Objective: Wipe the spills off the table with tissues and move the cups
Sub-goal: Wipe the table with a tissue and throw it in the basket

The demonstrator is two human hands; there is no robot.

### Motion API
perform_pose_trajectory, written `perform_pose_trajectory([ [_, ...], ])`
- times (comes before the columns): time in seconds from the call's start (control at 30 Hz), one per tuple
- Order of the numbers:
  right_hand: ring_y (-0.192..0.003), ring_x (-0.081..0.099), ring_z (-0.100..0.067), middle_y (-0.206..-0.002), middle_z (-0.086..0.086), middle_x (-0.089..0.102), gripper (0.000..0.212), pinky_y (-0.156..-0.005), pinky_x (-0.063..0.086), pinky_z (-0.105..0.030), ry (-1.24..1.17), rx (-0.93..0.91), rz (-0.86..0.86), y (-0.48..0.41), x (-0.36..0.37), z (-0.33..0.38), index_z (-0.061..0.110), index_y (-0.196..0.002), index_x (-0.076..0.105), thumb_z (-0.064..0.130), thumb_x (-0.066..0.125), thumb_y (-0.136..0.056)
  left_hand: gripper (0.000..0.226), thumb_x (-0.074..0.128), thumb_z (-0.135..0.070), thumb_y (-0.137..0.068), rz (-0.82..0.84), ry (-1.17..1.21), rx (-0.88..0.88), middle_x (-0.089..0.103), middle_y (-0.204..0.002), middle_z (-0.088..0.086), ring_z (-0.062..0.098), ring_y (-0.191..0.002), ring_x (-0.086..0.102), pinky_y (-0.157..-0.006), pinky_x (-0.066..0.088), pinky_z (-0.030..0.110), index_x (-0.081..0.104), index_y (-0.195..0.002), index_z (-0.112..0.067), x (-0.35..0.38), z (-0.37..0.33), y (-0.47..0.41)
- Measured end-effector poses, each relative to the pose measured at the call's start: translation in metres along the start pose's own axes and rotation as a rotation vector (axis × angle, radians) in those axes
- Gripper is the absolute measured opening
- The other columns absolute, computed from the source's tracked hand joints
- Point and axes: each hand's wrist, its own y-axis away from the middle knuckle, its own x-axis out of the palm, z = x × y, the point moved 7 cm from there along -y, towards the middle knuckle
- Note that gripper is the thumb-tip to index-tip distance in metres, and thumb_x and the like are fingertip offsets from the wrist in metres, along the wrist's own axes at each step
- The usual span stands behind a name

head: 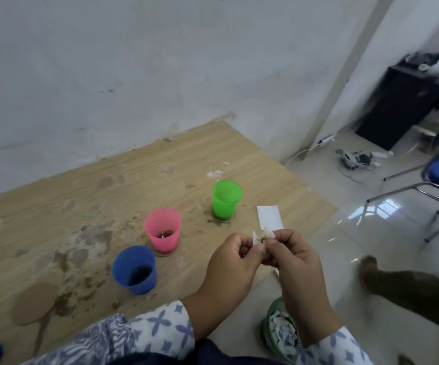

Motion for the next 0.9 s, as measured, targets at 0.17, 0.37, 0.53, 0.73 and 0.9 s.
perform_pose_trajectory([
  [0.17, -0.065, 0.056, -0.028, -0.068, -0.019, 0.061, 0.007, -0.064, 0.048, -0.041, 0.021, 0.075, -0.067, -0.012, -0.043, -0.026, -0.002, -0.078, 0.060, -0.003, 0.056, -0.083, 0.011, 0.059, -0.027, -0.090, 0.065, -0.014, -0.150, 0.068, -0.080, 0.002, 0.010, -0.070, 0.057, -0.067, 0.046, 0.028, 0.064, -0.090, -0.017, 0.047, 0.023, -0.015],
  [0.37, -0.068, 0.057, -0.031, -0.072, -0.019, 0.063, 0.018, -0.066, 0.049, -0.044, 0.020, 0.214, -0.188, -0.016, -0.096, -0.083, 0.013, -0.071, 0.064, -0.001, 0.056, -0.081, 0.014, 0.056, -0.028, -0.092, 0.224, -0.202, -0.258, 0.062, -0.076, -0.005, 0.008, -0.070, 0.055, -0.063, 0.043, 0.021, 0.062, -0.095, -0.016, 0.100, 0.062, -0.025],
  [0.53, -0.062, 0.054, -0.024, -0.069, -0.015, 0.062, 0.012, -0.058, 0.047, -0.037, 0.050, 0.362, -0.299, -0.011, -0.140, -0.141, 0.010, -0.076, 0.064, 0.001, 0.056, -0.080, 0.008, 0.055, -0.029, -0.090, 0.376, -0.358, -0.374, 0.061, -0.077, -0.005, 0.010, -0.071, 0.055, -0.059, 0.039, 0.025, 0.057, -0.083, -0.026, 0.145, 0.111, -0.028],
  [0.73, -0.066, 0.054, -0.021, -0.074, -0.015, 0.063, 0.008, -0.060, 0.045, -0.036, 0.022, 0.593, -0.420, 0.002, -0.181, -0.218, 0.003, -0.082, 0.061, 0.000, 0.054, -0.079, 0.015, 0.058, -0.014, -0.082, 0.509, -0.464, -0.609, 0.058, -0.078, 0.007, 0.024, -0.076, 0.055, -0.068, 0.042, 0.032, 0.053, -0.069, -0.020, 0.193, 0.185, -0.030],
  [0.9, -0.068, 0.056, -0.024, -0.074, -0.015, 0.062, 0.010, -0.060, 0.048, -0.036, -0.007, 0.704, -0.510, 0.004, -0.212, -0.267, 0.006, -0.073, 0.058, -0.001, 0.055, -0.079, 0.016, 0.056, -0.010, -0.083, 0.564, -0.503, -0.743, 0.057, -0.081, 0.026, 0.023, -0.075, 0.048, -0.068, 0.035, 0.032, 0.066, -0.093, -0.001, 0.229, 0.235, -0.035],
])
